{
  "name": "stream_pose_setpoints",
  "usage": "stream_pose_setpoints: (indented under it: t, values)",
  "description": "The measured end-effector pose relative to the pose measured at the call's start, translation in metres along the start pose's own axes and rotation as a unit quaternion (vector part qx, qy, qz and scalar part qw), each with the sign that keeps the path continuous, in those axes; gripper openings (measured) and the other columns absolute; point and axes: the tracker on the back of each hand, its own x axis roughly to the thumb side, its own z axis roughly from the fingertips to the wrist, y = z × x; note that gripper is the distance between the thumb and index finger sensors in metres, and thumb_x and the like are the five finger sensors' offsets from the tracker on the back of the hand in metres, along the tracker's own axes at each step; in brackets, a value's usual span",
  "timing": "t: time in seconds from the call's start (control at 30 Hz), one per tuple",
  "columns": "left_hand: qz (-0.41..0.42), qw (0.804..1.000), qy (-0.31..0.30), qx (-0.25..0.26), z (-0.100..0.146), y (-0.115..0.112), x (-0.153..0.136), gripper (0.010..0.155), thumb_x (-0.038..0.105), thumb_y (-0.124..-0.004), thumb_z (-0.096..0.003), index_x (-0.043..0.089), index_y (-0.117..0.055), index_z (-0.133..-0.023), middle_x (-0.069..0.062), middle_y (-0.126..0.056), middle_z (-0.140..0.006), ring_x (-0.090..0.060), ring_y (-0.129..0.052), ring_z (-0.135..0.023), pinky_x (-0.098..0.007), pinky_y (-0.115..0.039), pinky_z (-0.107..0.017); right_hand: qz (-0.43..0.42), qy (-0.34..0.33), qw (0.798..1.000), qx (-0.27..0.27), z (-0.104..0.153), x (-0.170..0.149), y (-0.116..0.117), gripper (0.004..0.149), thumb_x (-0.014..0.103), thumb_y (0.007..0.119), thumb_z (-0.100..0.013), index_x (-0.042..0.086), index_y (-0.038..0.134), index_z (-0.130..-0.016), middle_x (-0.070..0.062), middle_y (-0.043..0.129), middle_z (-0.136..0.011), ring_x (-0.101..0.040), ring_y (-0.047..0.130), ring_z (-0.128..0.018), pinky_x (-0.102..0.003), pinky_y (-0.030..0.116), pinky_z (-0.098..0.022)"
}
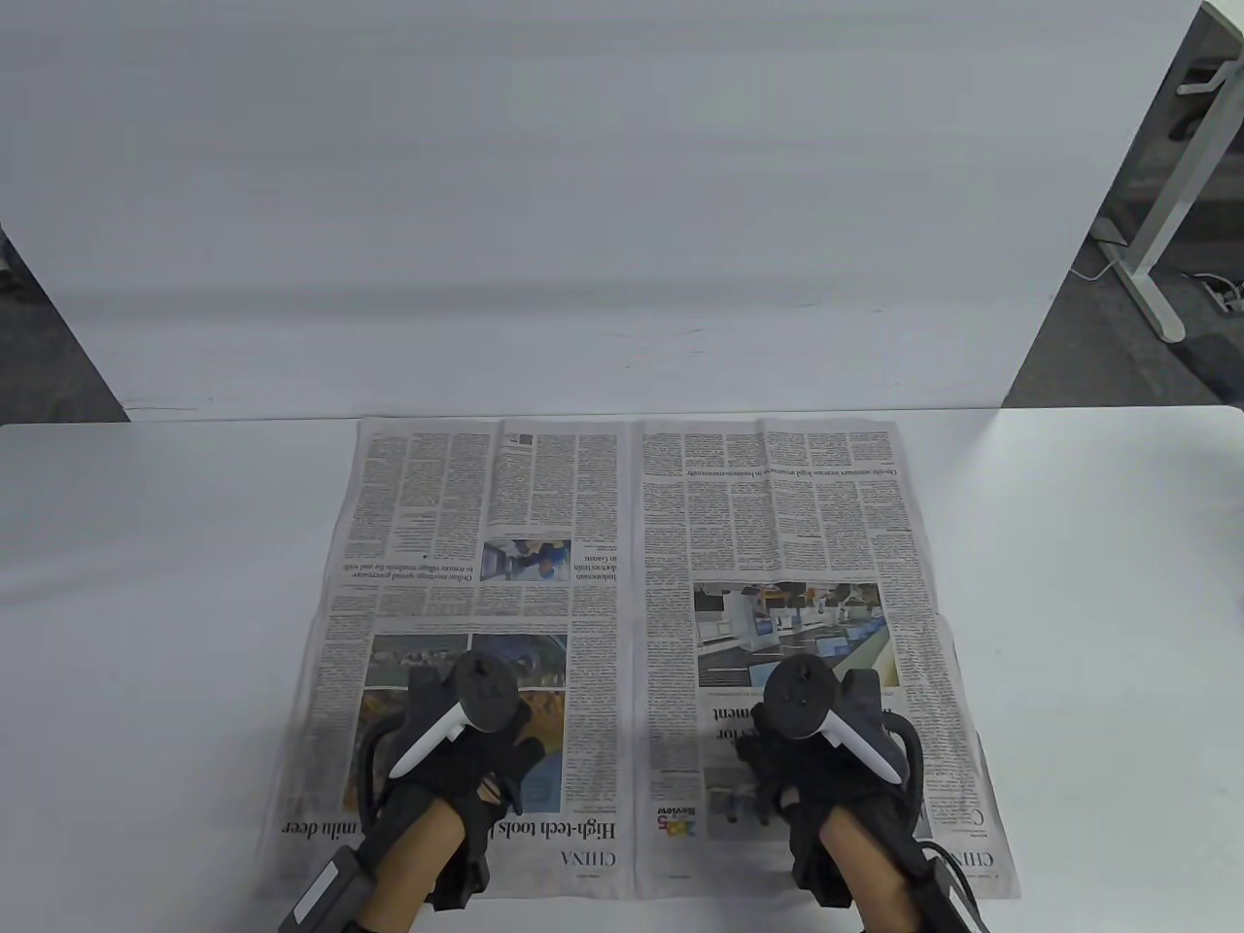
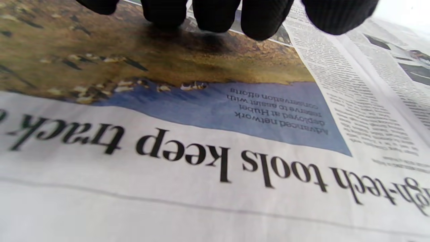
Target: Unfold folded newspaper and lay flat
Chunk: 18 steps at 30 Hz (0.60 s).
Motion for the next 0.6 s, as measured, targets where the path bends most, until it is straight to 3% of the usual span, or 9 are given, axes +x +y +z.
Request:
stream_pose_setpoints:
  t: [0.1,0.2,0.47,0.6]
  values:
    - [-0.013,1.000,0.003,0.024,0.007,-0.001,-0.003,0.068,0.052,-0.068,-0.0486,0.034,-0.045,-0.110,-0.011,-0.031,-0.120,-0.053,-0.030,-0.108,-0.073,-0.041,-0.073,0.002,0.004,1.000,-0.024,0.003,-0.001,-0.005,0.064,0.049,0.074,-0.048,0.014,0.070,-0.102,-0.025,0.064,-0.111,-0.058,0.058,-0.099,-0.076,0.049,-0.063]
    - [-0.019,0.998,0.011,0.066,0.011,0.003,-0.008,0.071,0.052,-0.068,-0.0480,0.035,-0.039,-0.111,-0.010,-0.020,-0.120,-0.054,-0.019,-0.108,-0.075,-0.035,-0.074,0.017,0.014,0.996,-0.081,0.005,-0.005,-0.006,0.071,0.050,0.074,-0.048,0.028,0.046,-0.109,-0.019,0.024,-0.120,-0.059,0.019,-0.103,-0.080,0.032,-0.063]
    - [-0.036,0.974,-0.018,0.221,0.018,0.017,-0.007,0.080,0.059,-0.068,-0.0450,0.042,-0.022,-0.108,-0.003,-0.002,-0.118,-0.049,-0.001,-0.108,-0.074,-0.020,-0.076,0.052,-0.003,0.973,-0.225,0.010,-0.011,-0.012,0.084,0.062,0.075,-0.043,0.038,0.028,-0.109,-0.013,0.008,-0.119,-0.055,0.006,-0.103,-0.082,0.025,-0.062]
    - [-0.056,0.966,-0.021,0.251,0.018,0.016,-0.005,0.086,0.067,-0.065,-0.0429,0.046,-0.009,-0.104,-0.001,0.009,-0.114,-0.047,0.007,-0.106,-0.077,-0.015,-0.074,0.085,-0.013,0.971,-0.224,0.010,-0.007,-0.008,0.096,0.075,0.071,-0.039,0.038,0.017,-0.109,-0.014,0.000,-0.118,-0.055,0.000,-0.101,-0.086,0.026,-0.058]
